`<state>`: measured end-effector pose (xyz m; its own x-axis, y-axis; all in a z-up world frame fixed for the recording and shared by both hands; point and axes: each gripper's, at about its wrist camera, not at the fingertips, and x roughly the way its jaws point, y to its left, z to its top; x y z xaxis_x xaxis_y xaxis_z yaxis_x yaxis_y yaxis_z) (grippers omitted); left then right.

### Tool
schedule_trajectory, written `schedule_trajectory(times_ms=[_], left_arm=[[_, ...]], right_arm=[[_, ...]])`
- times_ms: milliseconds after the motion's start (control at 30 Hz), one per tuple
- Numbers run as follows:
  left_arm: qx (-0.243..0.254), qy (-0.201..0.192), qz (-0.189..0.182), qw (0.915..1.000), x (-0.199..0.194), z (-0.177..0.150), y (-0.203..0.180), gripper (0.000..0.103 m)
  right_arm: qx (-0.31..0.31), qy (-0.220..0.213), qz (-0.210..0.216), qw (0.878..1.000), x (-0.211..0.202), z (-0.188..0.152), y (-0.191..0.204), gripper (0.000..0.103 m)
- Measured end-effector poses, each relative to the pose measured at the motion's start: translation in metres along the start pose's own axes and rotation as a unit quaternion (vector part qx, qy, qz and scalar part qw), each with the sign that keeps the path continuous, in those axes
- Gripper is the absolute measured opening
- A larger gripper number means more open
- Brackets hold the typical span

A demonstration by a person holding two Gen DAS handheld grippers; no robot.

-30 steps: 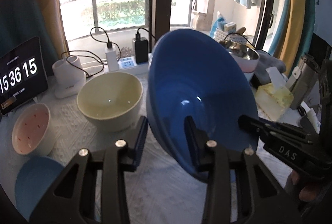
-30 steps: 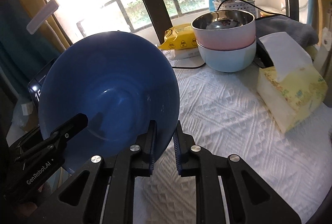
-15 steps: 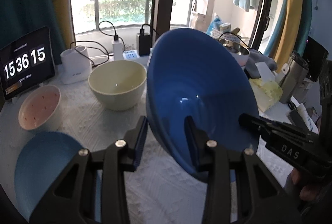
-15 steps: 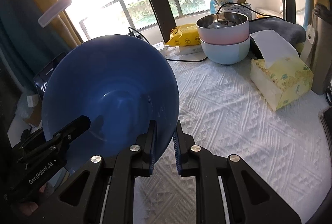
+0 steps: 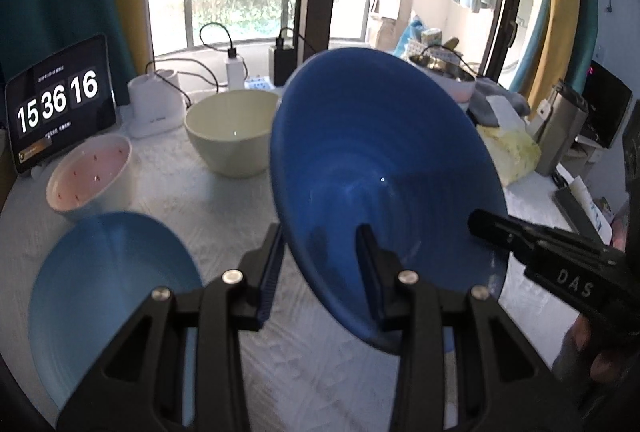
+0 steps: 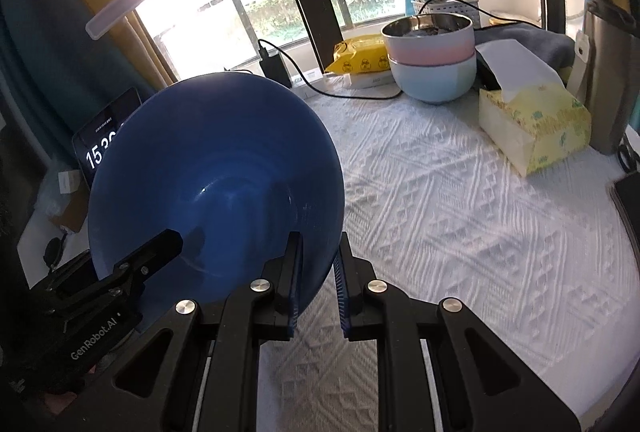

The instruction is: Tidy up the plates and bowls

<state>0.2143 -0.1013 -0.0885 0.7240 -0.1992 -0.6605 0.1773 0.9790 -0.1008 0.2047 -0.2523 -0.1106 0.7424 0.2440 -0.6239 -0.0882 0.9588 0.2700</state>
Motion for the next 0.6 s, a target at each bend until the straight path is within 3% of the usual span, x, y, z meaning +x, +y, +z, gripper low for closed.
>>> schedule_trajectory(times_ms=[600], left_arm=[[0.018,0.057,0.010,0.9982,0.005,-0.028,0.001,0.041]], right_arm=[[0.008,0.021,-0.002,1.000,-0.008,-0.016,0.008,0.016]])
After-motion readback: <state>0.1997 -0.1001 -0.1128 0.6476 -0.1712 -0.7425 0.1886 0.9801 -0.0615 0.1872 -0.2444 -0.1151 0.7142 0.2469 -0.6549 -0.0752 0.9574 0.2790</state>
